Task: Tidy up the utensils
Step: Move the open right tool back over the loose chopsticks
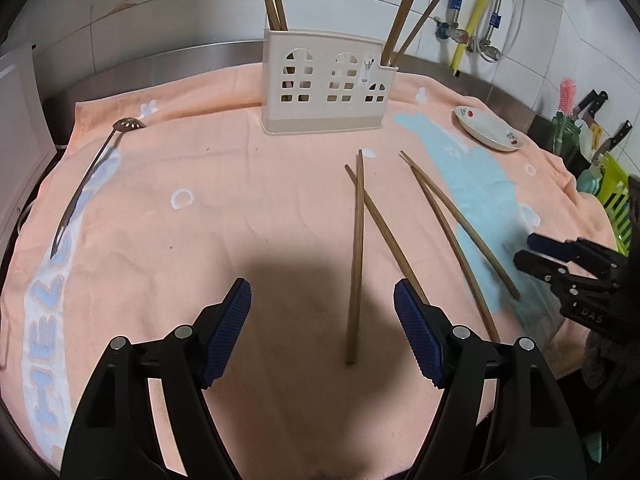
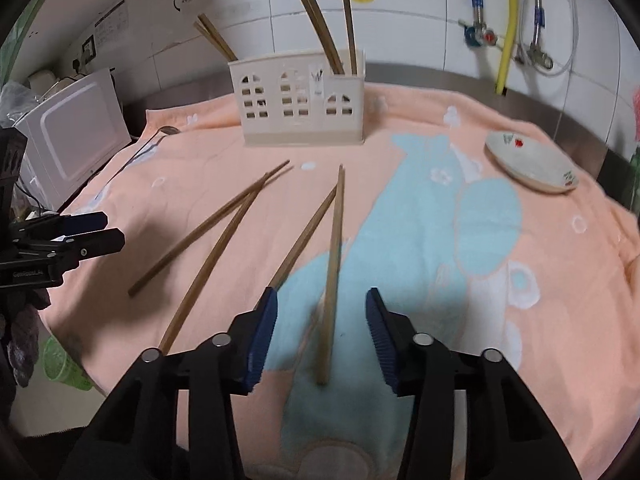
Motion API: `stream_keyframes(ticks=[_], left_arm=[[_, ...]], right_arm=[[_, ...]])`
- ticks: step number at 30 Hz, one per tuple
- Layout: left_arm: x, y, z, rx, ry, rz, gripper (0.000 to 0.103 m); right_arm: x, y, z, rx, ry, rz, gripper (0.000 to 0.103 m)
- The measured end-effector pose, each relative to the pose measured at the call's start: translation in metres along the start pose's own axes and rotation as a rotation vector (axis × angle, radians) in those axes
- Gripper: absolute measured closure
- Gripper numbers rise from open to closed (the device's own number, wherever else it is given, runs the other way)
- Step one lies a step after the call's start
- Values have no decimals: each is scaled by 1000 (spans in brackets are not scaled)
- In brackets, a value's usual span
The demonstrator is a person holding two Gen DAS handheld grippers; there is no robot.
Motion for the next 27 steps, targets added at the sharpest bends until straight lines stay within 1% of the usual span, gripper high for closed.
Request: stream_keyframes(ticks=[3,7,9,11,15,16,17,19,20,21,23,24,25,27], left_arm=[[-2,-1,0,-11,8,-6,30],[-7,-5,5,-22,2,-15,30],[-9,-7,7,-30,2,-19,31],[-10,-8,9,-34,1,-22,31],[-9,-12,13,-53,-6,-27,37],[-9,-13,14,-58,-10,-29,43],[-9,-15,16,-65,-17,-33,46],[-8,-19,19,-68,-23,-40,50],[-8,-21,19,-73,-24,-39,54],[-7,-23,20,-79,-28,-40,62],[-4,-28,23,-78,-31,-47,63],[-3,-29,23,-80,-33,-47,68],[-2,-31,23,-81,-35,-48,75],[-1,-36,23,-83,-35,-54,79]], right_arm=[[-4,-7,0,0,-9,-18,67],[-9,-14,1,-3,-16,-33,69],[-9,-15,2,0,-26,-40,74],[-9,-19,3,-9,-28,-49,74],[-10,-24,6,-13,-38,-61,78],[-10,-25,8,-13,-42,-64,79],[-11,-25,8,-13,-44,-66,84],[-12,-28,10,-13,-47,-73,84],[-12,-28,11,-12,-49,-73,85],[-13,-28,11,-14,-48,-71,86],[-13,-29,10,-19,-39,-70,86],[-13,-29,10,-22,-37,-69,87],[-13,-29,10,-24,-36,-68,87],[-13,-29,10,-28,-34,-67,91]])
Point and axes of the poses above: each gripper's, at about its wrist camera, not at the fingertips, and y roughly against the way its jaws point, z to its right, x to its top, the point moved 1 cm from there along -y, roughly the way its jaws point, and after that the axes turned 12 degrees about -y, right-handed, at the moved point
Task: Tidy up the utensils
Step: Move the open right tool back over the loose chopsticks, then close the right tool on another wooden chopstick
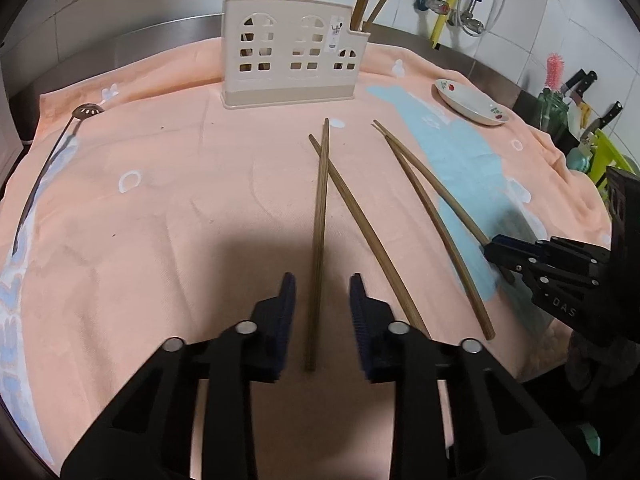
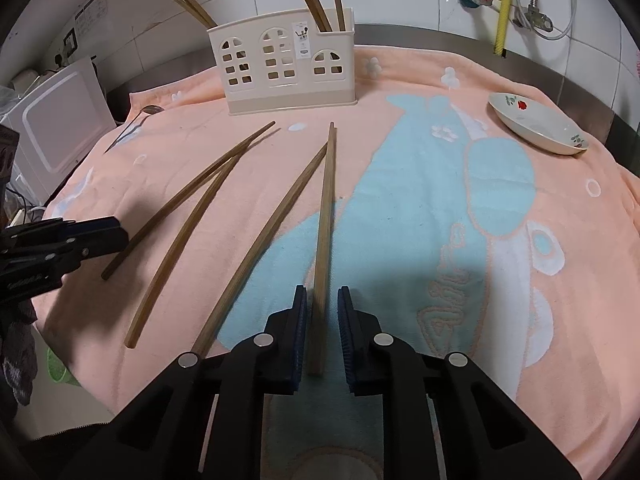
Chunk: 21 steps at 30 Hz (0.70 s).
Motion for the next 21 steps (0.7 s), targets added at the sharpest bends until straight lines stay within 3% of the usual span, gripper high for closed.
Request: stream_keyframes(ticks=[12,19,21], left_arm=[[-3,-14,-3,9,1,-26,89],[-2,-16,-3,9,1,-26,90],[-2,-16,-2,36,-8,-35,96]], right_arm=[[-3,1,-1,-28,21,15,94],[-4,0,-3,-42,41,22,93],[-4,0,-3,-43,41,25,94]])
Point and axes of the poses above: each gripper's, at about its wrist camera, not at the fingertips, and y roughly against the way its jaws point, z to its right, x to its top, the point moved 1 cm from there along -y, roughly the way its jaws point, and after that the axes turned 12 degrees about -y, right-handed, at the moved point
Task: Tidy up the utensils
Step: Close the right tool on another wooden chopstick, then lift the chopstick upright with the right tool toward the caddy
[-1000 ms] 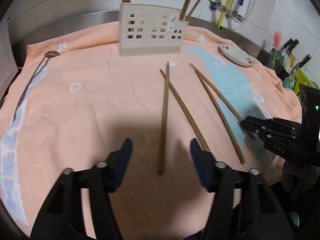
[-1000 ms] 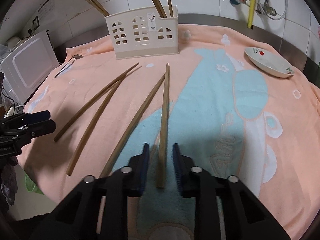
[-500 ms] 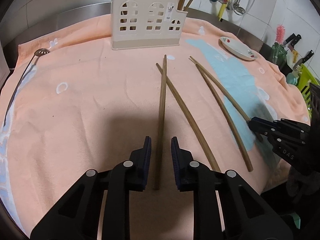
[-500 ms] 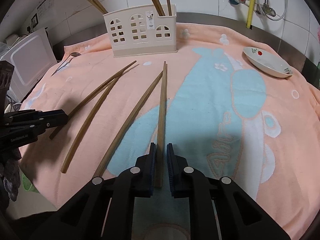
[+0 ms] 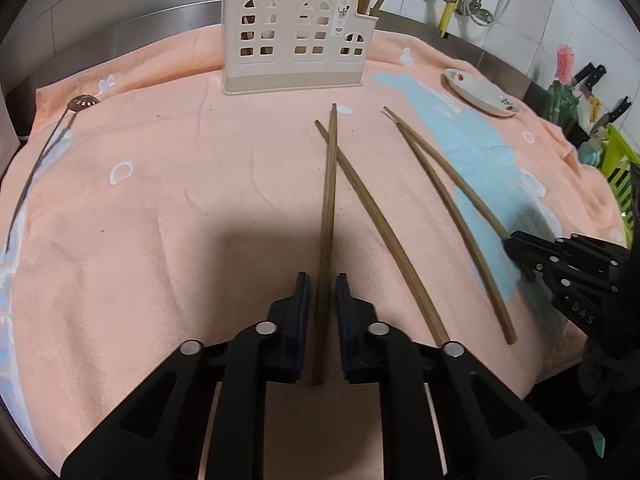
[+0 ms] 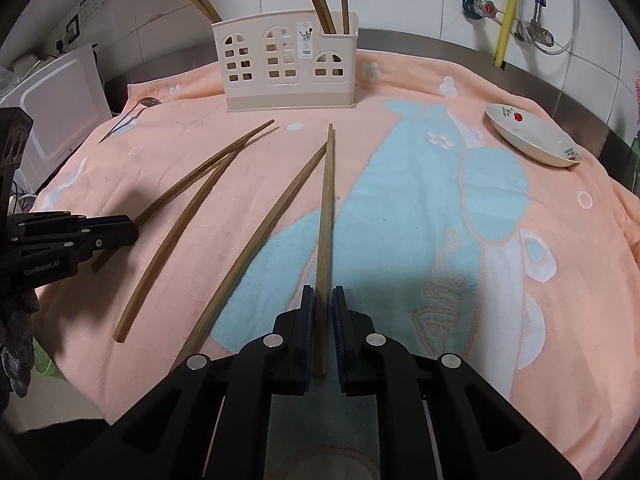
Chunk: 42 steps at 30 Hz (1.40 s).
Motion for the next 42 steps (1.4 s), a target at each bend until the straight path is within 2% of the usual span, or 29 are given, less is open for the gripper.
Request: stream_keyframes(ticks=[2,10,19,25,30,37,42], left_arm=[[1,0,1,15,-3,-5,98],[5,9,3,-7,-8,11,98],[23,44,2,2,-14,111,98],[46,71,0,1,-20,202,98],[60,82,-1,5,-25,241,98],[83,88,-8,9,-41,256,98],[110,97,-15,20,-63,279,98]], right_arm=[[0,0,0,2,-5,0,95],[3,5,3,9,-14,13,96],[27,45,1,32,-11,132,96],[59,71,-6,63,12,221,96],[89,82,-15,84,49,266,96],[129,83,-26,102,101,259,96],[172,85,-26,110,118,240,96]])
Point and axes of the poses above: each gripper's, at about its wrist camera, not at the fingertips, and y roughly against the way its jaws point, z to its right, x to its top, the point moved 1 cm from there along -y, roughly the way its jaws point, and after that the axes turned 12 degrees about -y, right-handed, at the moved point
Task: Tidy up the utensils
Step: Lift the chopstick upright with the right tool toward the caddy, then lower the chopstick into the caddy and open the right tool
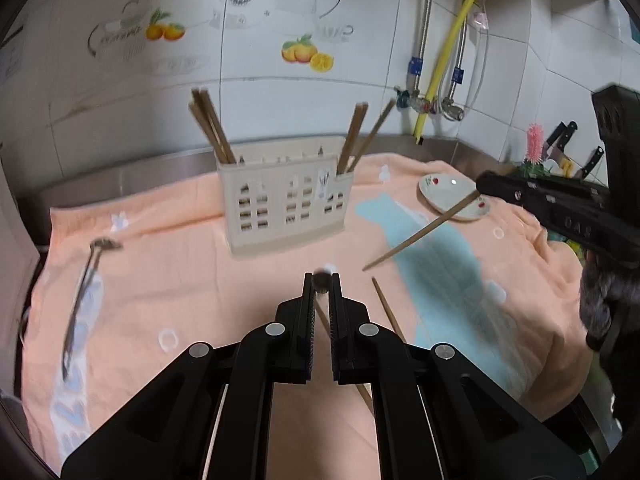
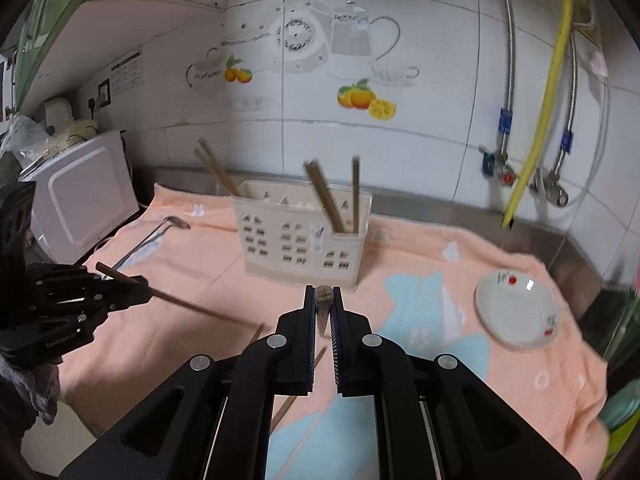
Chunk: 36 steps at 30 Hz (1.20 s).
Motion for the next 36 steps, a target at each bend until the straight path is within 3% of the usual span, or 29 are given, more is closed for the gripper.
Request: stream_keyframes(ticks=[7,13,18,27,36], left_arm=[[37,1,-12,7,-23,27,98],[69,11,-21,24,-40,66,98],[102,29,-28,55,-66,126,98],[152,56,-48,123,-67,233,98],[157,10,-70,150,-15,174,98]], right_arm=[[64,-8,13,-23,-4,-3,96],[120,-9,21,-58,-10,48,96],[151,-16,21,-33,-31,57,96],[160,-44,6,-25,-2,8,96],[150,-74,5,-37,15,-59,96]])
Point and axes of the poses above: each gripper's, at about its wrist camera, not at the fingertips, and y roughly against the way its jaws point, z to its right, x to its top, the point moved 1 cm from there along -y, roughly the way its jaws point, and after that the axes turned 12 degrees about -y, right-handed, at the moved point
